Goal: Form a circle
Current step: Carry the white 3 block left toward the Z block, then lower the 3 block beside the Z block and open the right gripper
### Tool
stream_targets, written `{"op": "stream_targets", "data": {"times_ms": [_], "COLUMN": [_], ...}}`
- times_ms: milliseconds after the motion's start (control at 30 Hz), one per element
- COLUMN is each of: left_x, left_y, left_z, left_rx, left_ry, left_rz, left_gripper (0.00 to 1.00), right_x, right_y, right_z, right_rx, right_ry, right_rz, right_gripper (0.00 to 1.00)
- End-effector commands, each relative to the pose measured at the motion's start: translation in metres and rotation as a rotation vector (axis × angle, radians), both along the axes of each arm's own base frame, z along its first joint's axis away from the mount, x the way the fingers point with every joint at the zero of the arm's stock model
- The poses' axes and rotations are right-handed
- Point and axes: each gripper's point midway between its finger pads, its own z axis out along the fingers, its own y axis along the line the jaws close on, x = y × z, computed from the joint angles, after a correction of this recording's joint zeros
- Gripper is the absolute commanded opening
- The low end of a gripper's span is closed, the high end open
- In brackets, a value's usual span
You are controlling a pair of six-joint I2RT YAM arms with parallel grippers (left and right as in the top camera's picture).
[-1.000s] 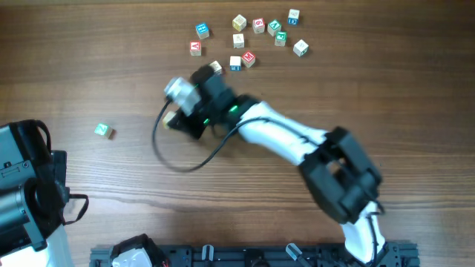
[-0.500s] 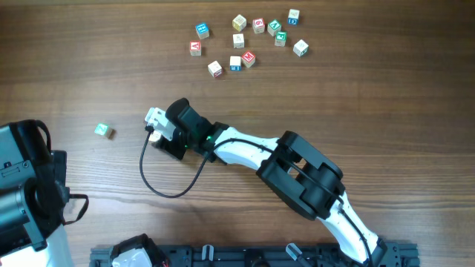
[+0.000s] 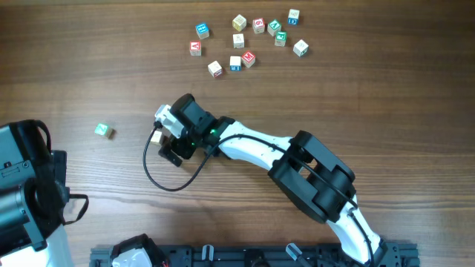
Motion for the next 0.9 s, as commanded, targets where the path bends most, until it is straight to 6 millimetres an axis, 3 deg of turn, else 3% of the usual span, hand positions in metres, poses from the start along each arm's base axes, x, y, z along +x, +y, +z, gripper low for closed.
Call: {"op": "stream_targets", "data": {"times_ms": [0, 133, 267, 367, 667, 767, 800, 867], "left_x": [-0.001, -0.001, -0.001, -0.001, -0.001, -0.001, -0.001, -0.001], "left_y": [0.001, 0.001, 0.001, 0.001, 0.001, 0.001, 0.001, 0.001], "left_z": [0.001, 0.001, 0.001, 0.001, 0.001, 0.001, 0.001, 0.001], "left_rx": [0.002, 0.002, 0.002, 0.001, 0.002, 0.001, 0.001, 0.002], "left_ry": [-0.009, -0.009, -0.009, -0.009, -0.009, -0.009, -0.009, -0.009], "left_rz": [0.023, 0.023, 0.023, 0.023, 0.023, 0.023, 0.023, 0.023], "left_gripper": [1.0, 1.0, 1.0, 1.0, 1.0, 1.0, 1.0, 1.0], "right_x": [0.011, 0.034, 0.043, 0.03, -0.001, -0.024, -0.033, -0.034], "right_y": [0.0, -0.01, -0.011, -0.006, -0.025, -0.022, -0.019, -0.016], "right_z": [0.015, 0.011, -0.004, -0.017, -0.04, -0.042, -0.04, -0.039], "right_rx": [0.015, 0.006, 0.011, 0.004, -0.127, -0.124, -0.111, -0.098], "right_ry": [-0.016, 0.004, 0.015, 0.056, 0.173, 0.277, 0.322, 0.327], "right_rz": [-0.069, -0.298, -0.383, -0.345, -0.305, -0.238, -0.206, -0.203], "right_gripper": [1.0, 1.0, 0.99, 0.88, 0.8, 0.64, 0.5, 0.31]}}
